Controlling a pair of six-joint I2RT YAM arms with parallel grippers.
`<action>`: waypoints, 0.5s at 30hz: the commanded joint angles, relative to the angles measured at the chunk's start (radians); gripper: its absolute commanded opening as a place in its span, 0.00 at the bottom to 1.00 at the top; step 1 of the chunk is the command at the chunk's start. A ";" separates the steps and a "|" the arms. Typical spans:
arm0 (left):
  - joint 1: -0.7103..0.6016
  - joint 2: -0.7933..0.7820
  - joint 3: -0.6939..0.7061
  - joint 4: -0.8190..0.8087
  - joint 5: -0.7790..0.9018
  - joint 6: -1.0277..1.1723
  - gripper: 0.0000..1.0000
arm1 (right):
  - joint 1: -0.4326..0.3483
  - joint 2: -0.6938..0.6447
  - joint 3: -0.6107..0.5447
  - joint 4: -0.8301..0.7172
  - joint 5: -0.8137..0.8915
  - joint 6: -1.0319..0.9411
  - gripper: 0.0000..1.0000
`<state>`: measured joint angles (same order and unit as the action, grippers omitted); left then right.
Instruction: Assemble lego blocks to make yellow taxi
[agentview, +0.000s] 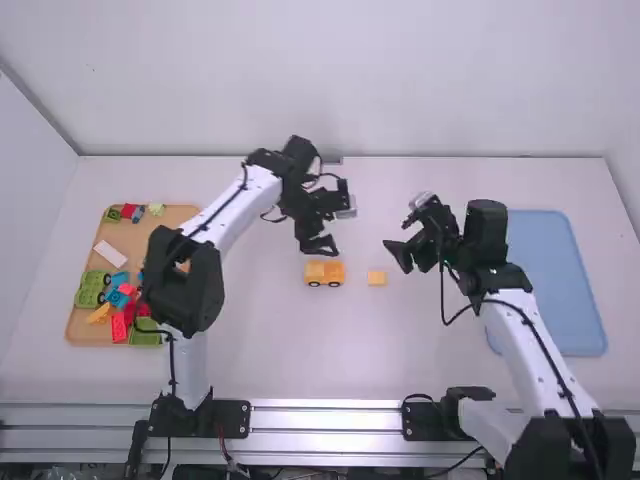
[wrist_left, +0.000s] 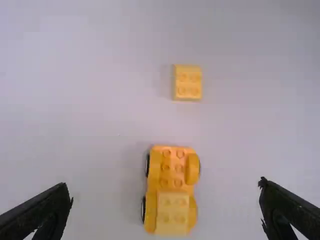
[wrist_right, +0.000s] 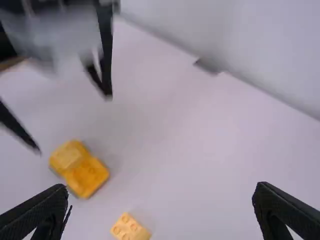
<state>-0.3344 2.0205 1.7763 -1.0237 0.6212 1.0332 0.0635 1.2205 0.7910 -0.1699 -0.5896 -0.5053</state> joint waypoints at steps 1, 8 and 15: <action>0.090 -0.010 -0.005 -0.073 0.280 0.267 0.99 | 0.039 0.116 0.063 -0.054 -0.101 -0.291 0.98; 0.273 -0.010 -0.153 -0.031 0.418 0.361 0.99 | 0.043 0.352 0.081 -0.085 -0.241 -0.595 0.99; 0.317 -0.010 -0.286 0.179 0.429 0.172 0.99 | 0.039 0.500 0.081 -0.079 -0.272 -0.654 0.99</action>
<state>-0.0128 2.0064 1.5101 -0.8452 0.9909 1.2728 0.1020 1.6905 0.8509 -0.2470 -0.8188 -1.0927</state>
